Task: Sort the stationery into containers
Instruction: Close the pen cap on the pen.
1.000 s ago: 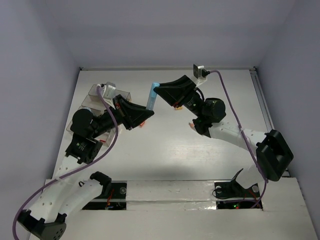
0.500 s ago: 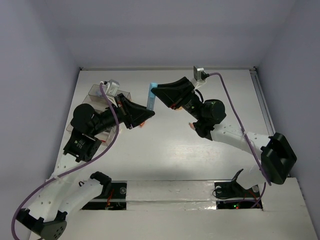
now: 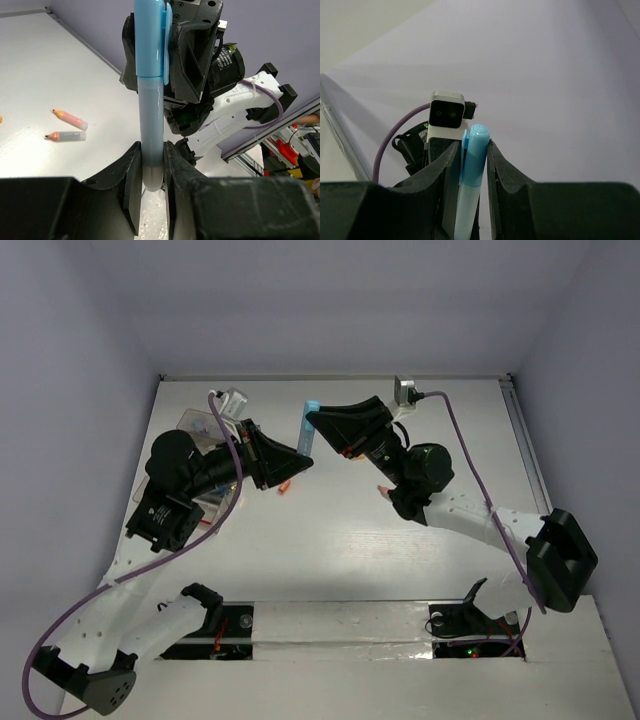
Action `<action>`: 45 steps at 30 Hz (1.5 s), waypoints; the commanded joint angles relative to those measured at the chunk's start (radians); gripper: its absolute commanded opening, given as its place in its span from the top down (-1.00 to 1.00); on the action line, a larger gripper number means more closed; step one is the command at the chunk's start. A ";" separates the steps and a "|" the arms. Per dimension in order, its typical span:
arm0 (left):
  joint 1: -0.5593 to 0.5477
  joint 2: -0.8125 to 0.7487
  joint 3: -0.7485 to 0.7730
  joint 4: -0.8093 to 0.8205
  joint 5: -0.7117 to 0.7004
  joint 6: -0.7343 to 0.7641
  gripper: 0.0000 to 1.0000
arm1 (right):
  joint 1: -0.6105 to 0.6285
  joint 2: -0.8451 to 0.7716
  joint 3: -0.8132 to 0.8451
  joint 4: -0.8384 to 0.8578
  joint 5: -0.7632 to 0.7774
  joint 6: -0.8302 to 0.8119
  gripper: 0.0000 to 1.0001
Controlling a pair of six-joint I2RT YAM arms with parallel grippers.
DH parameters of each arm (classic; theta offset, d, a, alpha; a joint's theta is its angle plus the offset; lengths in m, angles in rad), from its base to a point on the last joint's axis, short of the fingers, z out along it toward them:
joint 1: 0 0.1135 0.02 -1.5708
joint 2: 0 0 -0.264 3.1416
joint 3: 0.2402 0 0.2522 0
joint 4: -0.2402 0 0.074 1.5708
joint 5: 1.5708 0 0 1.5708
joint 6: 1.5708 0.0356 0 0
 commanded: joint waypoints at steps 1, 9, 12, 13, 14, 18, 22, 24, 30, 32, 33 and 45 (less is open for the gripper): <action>0.010 -0.002 0.218 0.510 -0.145 0.015 1.00 | 0.126 0.097 -0.141 -0.458 -0.350 -0.099 1.00; 0.010 0.002 0.250 0.499 -0.154 0.018 1.00 | 0.135 0.062 -0.216 -0.485 -0.304 -0.121 1.00; 0.010 0.019 0.254 0.515 -0.143 0.002 1.00 | 0.135 0.050 -0.219 -0.515 -0.298 -0.136 1.00; 0.010 0.022 0.254 0.519 -0.140 -0.003 1.00 | 0.146 0.047 -0.218 -0.519 -0.298 -0.139 1.00; 0.010 0.034 0.255 0.519 -0.139 -0.006 1.00 | 0.146 0.045 -0.218 -0.536 -0.298 -0.144 1.00; 0.010 0.076 0.304 0.516 -0.123 -0.012 1.00 | 0.157 0.039 -0.225 -0.554 -0.294 -0.154 1.00; 0.010 0.100 0.324 0.507 -0.134 0.000 1.00 | 0.191 0.063 -0.221 -0.553 -0.301 -0.156 1.00; 0.010 0.107 0.344 0.478 -0.151 0.023 1.00 | 0.191 0.056 -0.239 -0.554 -0.285 -0.157 1.00; 0.010 0.094 0.353 0.462 -0.165 0.040 1.00 | 0.200 0.051 -0.273 -0.550 -0.288 -0.147 1.00; 0.010 0.082 0.324 0.469 -0.154 0.020 1.00 | 0.200 0.027 -0.290 -0.542 -0.272 -0.147 1.00; 0.010 0.075 0.279 0.484 -0.153 0.011 1.00 | 0.200 0.016 -0.288 -0.547 -0.259 -0.154 1.00; 0.010 -0.008 -0.102 0.541 -0.258 -0.041 1.00 | 0.181 -0.162 -0.232 -0.481 -0.151 -0.092 0.54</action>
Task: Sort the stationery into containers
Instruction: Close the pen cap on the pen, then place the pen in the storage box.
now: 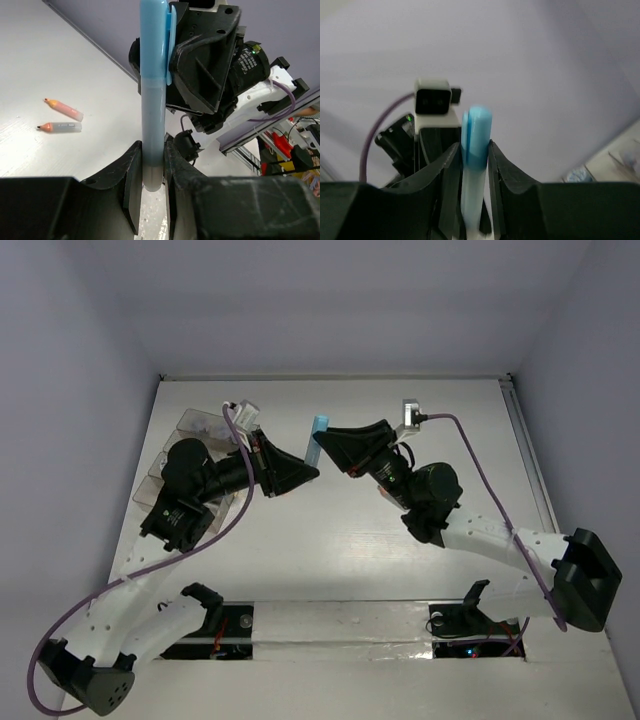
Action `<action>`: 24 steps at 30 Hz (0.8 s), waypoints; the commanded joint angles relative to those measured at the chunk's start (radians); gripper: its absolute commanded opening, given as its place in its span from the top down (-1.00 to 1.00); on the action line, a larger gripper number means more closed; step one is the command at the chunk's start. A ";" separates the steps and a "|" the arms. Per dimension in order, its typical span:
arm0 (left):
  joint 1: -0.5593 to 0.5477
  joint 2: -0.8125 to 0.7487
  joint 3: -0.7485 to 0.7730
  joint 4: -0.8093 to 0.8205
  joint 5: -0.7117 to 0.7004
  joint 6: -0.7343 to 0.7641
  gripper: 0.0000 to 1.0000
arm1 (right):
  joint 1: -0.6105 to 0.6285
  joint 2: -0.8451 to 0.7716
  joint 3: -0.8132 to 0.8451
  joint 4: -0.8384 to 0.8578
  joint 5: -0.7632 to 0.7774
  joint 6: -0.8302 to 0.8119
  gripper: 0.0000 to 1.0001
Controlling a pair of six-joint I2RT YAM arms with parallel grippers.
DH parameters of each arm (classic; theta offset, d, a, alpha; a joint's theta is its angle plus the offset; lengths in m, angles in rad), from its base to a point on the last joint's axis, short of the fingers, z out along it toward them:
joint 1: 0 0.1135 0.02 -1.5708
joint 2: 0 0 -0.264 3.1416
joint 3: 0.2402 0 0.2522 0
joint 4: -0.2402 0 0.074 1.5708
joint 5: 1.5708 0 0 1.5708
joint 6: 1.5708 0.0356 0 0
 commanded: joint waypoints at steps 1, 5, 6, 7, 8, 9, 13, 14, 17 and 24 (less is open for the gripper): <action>0.024 -0.019 -0.013 0.471 -0.295 -0.030 1.00 | 0.100 0.002 -0.079 -0.314 -0.322 -0.001 0.31; 0.033 -0.037 -0.070 0.461 -0.358 -0.023 1.00 | 0.091 -0.055 -0.099 -0.294 -0.296 0.007 0.04; 0.033 -0.040 -0.082 0.451 -0.378 -0.020 1.00 | 0.091 -0.064 -0.102 -0.294 -0.292 0.005 0.02; 0.042 -0.042 -0.087 0.447 -0.386 -0.013 1.00 | 0.091 -0.081 -0.112 -0.294 -0.287 0.005 -0.03; 0.042 -0.046 -0.090 0.438 -0.397 -0.010 1.00 | 0.082 -0.090 -0.118 -0.291 -0.284 0.007 -0.06; 0.042 -0.049 -0.097 0.428 -0.410 -0.009 1.00 | 0.082 -0.100 -0.124 -0.287 -0.282 0.007 -0.08; 0.051 -0.054 -0.110 0.407 -0.449 0.006 1.00 | 0.073 -0.132 -0.158 -0.274 -0.292 0.007 -0.15; 0.051 -0.054 -0.111 0.404 -0.456 0.013 1.00 | 0.062 -0.141 -0.168 -0.274 -0.298 0.007 -0.17; 0.051 -0.045 -0.113 0.398 -0.496 0.022 1.00 | 0.051 -0.156 -0.184 -0.291 -0.322 -0.010 -0.28; 0.073 0.018 -0.105 0.251 -0.811 0.017 1.00 | -0.027 -0.218 -0.205 -0.614 -0.293 -0.141 -0.49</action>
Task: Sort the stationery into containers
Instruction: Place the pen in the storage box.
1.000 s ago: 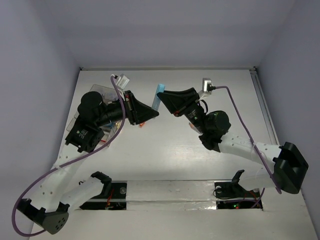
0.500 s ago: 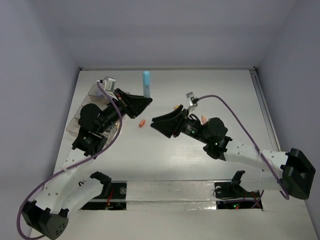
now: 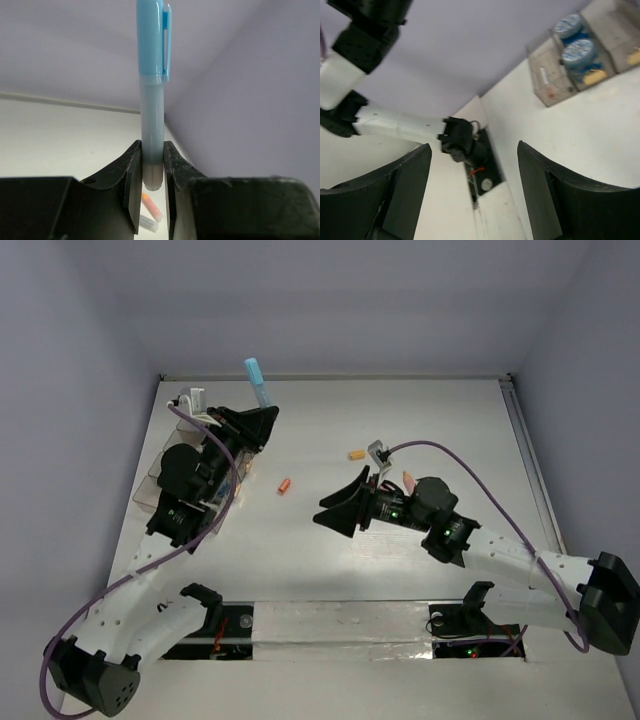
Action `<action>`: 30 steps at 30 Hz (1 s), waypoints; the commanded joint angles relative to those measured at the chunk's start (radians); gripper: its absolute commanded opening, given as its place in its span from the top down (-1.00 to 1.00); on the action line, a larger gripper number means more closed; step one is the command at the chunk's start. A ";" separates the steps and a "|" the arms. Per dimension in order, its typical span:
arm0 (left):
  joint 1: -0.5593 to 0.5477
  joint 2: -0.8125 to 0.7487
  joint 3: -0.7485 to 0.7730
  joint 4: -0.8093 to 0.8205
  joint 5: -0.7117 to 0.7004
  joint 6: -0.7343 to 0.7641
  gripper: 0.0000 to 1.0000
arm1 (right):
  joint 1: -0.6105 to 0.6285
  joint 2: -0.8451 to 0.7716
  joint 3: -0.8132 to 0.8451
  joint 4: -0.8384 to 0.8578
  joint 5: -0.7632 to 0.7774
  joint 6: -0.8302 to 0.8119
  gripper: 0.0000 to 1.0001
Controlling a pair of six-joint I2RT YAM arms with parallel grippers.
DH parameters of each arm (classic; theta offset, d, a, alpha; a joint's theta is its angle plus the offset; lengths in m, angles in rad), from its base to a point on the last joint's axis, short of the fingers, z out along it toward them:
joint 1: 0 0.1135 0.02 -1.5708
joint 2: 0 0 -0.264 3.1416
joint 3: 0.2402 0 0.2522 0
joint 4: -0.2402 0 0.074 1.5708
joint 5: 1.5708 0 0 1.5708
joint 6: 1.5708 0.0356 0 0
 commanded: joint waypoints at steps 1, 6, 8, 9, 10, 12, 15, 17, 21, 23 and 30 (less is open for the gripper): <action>0.032 0.043 0.005 -0.060 -0.228 0.004 1.00 | -0.072 -0.040 -0.031 -0.185 -0.002 -0.087 -0.51; 0.157 0.118 -0.077 -0.066 -0.253 -0.108 1.00 | -0.183 -0.023 -0.048 -0.314 -0.039 -0.124 -0.65; 0.190 0.132 -0.108 -0.064 -0.271 -0.135 1.00 | -0.207 0.000 -0.075 -0.316 -0.053 -0.127 -0.67; 0.207 0.134 -0.126 -0.057 -0.285 -0.163 1.00 | -0.221 0.005 -0.082 -0.312 -0.058 -0.127 -0.68; 0.242 0.135 -0.160 -0.054 -0.294 -0.178 1.00 | -0.221 0.011 -0.085 -0.307 -0.067 -0.131 -0.69; 0.282 0.148 -0.201 -0.043 -0.277 -0.219 1.00 | -0.232 0.031 -0.089 -0.301 -0.079 -0.136 -0.71; 0.355 0.194 -0.220 -0.043 -0.245 -0.240 1.00 | -0.243 0.048 -0.095 -0.296 -0.088 -0.148 -0.72; 0.401 0.236 -0.225 -0.040 -0.218 -0.266 1.00 | -0.255 0.051 -0.101 -0.290 -0.105 -0.147 -0.73; 0.415 0.302 -0.212 -0.037 -0.236 -0.278 1.00 | -0.275 0.048 -0.120 -0.270 -0.133 -0.131 -0.74; 0.425 0.344 -0.193 -0.046 -0.256 -0.280 1.00 | -0.275 0.051 -0.121 -0.269 -0.145 -0.127 -0.75; 0.457 0.437 -0.177 -0.049 -0.296 -0.307 1.00 | -0.284 0.060 -0.129 -0.247 -0.160 -0.119 -0.76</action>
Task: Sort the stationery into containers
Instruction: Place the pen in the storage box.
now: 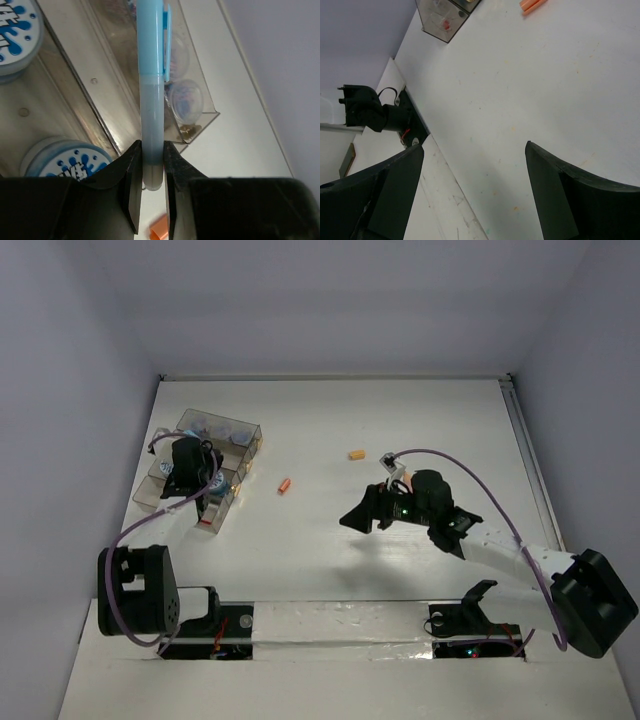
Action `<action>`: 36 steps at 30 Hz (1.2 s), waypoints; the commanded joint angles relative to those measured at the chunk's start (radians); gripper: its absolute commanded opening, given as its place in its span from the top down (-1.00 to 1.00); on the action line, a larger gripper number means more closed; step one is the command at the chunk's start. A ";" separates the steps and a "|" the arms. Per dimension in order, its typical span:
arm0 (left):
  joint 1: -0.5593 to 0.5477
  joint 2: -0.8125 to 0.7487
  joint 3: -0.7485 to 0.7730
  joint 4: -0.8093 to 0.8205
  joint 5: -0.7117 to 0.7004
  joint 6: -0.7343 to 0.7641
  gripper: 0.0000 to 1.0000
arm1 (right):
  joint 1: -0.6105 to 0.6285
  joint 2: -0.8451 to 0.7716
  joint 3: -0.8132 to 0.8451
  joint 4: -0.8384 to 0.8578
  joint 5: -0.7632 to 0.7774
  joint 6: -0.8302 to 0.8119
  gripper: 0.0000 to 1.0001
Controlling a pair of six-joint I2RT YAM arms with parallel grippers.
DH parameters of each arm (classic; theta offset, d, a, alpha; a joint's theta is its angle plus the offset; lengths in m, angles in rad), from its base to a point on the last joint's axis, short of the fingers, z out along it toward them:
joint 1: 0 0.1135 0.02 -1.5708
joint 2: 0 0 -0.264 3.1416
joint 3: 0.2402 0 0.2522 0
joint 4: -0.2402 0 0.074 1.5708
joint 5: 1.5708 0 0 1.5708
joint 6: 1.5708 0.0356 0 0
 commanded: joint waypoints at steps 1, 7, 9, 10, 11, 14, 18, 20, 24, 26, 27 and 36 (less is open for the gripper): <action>0.023 0.029 0.057 0.038 -0.026 -0.023 1.00 | -0.009 0.009 -0.001 0.057 -0.039 0.004 -0.76; 0.023 0.111 0.096 0.059 -0.017 -0.018 1.00 | -0.009 0.006 -0.004 0.060 -0.048 0.004 -0.77; 0.023 0.131 0.102 0.064 -0.012 -0.018 1.00 | -0.009 0.003 -0.002 0.057 -0.048 0.001 -0.77; 0.023 0.137 0.110 0.064 -0.012 -0.016 1.00 | -0.009 0.001 -0.002 0.056 -0.047 0.000 -0.77; 0.023 0.144 0.111 0.065 -0.014 -0.016 0.97 | -0.009 0.001 -0.004 0.056 -0.047 -0.001 -0.77; 0.023 0.157 0.116 0.065 -0.030 -0.016 0.85 | -0.018 -0.005 -0.006 0.056 -0.051 -0.001 -0.77; 0.023 0.180 0.117 0.062 -0.041 -0.019 0.80 | -0.018 -0.028 -0.007 0.047 -0.050 -0.002 -0.78; 0.032 0.189 0.123 0.064 -0.040 -0.019 0.79 | -0.018 -0.040 -0.009 0.044 -0.048 -0.004 -0.78; 0.032 0.197 0.131 0.067 -0.041 -0.021 0.62 | -0.027 -0.051 -0.012 0.039 -0.047 -0.004 -0.78; 0.032 0.197 0.140 0.064 -0.043 -0.023 0.42 | -0.027 -0.052 -0.013 0.039 -0.048 -0.002 -0.78; 0.032 0.197 0.142 0.064 -0.043 -0.023 0.34 | -0.027 -0.057 -0.013 0.040 -0.047 -0.002 -0.78; 0.032 0.111 0.145 0.113 0.018 -0.013 -0.31 | -0.036 -0.066 -0.018 0.036 -0.025 -0.005 -0.78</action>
